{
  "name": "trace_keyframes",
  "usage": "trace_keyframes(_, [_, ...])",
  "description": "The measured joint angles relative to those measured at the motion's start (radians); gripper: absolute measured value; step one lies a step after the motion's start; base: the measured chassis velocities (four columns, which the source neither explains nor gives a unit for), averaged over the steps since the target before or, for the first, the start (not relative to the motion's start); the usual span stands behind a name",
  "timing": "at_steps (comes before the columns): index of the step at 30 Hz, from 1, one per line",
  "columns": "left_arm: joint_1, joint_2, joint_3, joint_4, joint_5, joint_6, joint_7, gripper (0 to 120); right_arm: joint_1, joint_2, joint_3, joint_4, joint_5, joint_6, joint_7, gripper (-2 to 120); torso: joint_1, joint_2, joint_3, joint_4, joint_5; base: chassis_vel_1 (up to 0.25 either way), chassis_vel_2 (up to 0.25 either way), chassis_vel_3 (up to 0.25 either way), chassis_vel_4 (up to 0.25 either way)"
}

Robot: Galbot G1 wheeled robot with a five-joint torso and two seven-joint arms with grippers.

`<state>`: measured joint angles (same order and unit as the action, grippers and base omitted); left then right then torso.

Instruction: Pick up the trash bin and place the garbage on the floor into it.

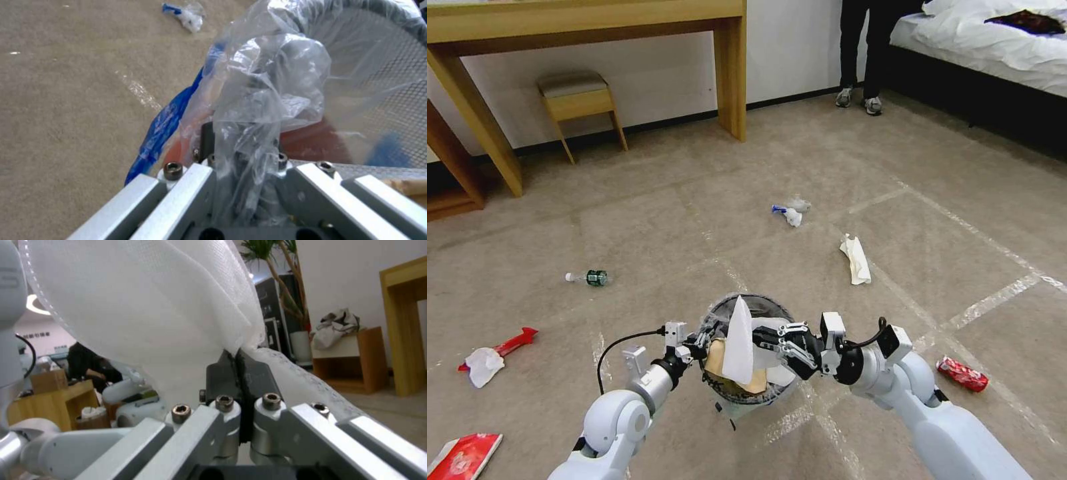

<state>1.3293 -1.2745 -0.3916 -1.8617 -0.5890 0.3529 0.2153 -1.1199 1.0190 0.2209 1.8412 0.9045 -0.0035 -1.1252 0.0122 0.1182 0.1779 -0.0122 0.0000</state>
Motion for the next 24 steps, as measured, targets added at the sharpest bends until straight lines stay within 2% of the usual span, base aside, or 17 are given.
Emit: trace_keyframes(24, [0.006, 0.005, 0.015, -0.031, -0.028, 0.014, -0.002, 1, 0.033, 0.024, -0.009, -0.074, -0.022, 0.018, 0.002, 0, 0.000, 0.000, 0.000, 0.0000, 0.0000, 0.000, 0.000, 0.000, 0.000])
